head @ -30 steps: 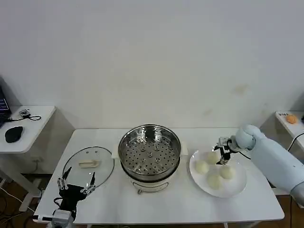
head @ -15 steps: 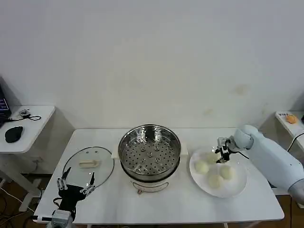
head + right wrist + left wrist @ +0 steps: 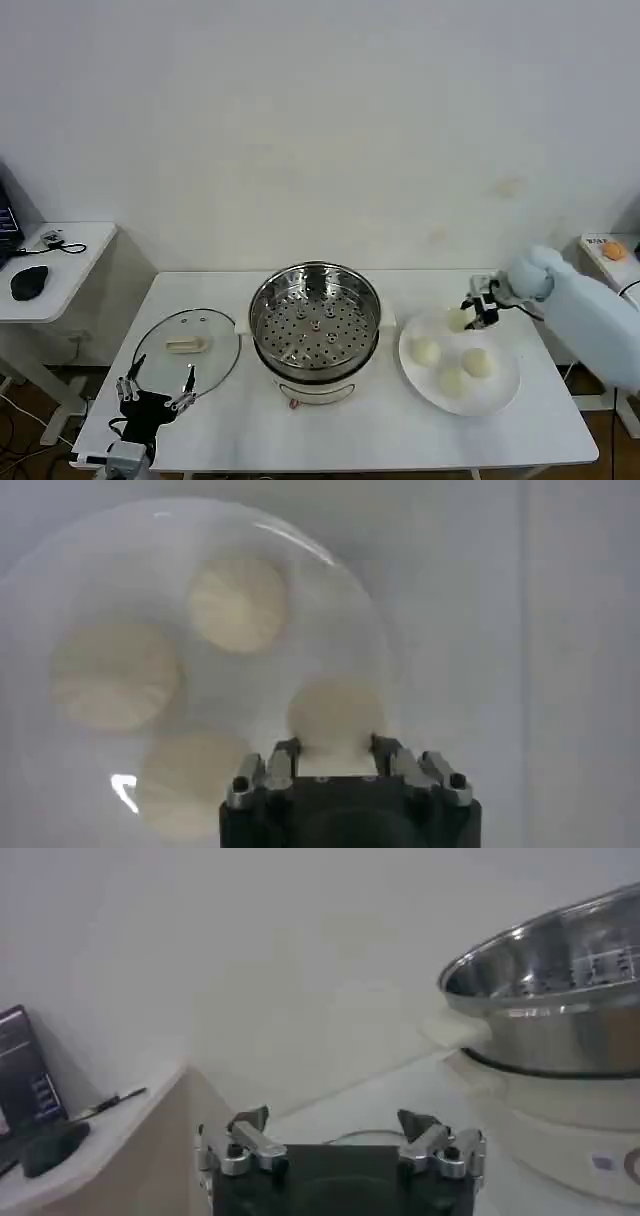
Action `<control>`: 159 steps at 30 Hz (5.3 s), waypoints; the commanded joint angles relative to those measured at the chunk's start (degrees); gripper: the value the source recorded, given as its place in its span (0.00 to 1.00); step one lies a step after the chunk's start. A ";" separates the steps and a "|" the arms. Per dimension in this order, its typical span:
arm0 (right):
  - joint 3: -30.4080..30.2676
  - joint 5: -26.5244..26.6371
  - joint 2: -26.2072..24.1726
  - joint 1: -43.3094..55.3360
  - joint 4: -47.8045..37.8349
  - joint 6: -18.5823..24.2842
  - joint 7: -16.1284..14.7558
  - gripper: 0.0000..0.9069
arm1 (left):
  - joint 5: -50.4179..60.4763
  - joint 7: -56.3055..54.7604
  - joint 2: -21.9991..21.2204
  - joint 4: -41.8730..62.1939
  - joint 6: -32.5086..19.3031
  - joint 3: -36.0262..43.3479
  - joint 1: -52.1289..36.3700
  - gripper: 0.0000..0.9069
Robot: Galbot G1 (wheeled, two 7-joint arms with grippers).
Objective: Take steamed baozi put them in steamer then cover it.
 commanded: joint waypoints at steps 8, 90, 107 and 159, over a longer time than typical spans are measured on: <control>-15.64 22.21 -0.76 23.10 13.67 0.15 5.18 0.58 | -8.12 0.18 0.69 0.25 0.56 -0.76 0.19 1.00; -42.04 21.96 5.21 42.13 17.67 7.90 8.79 1.00 | -18.84 -0.66 1.65 -1.59 2.85 -1.08 -3.01 1.00; -43.18 18.48 -17.99 28.22 28.77 -6.17 12.36 1.00 | -18.18 -0.29 2.73 -2.40 2.72 -0.05 -3.85 1.00; -25.59 13.23 4.44 3.02 5.30 -8.32 11.22 0.74 | -16.50 0.43 3.45 -3.73 2.69 -4.22 -2.73 1.00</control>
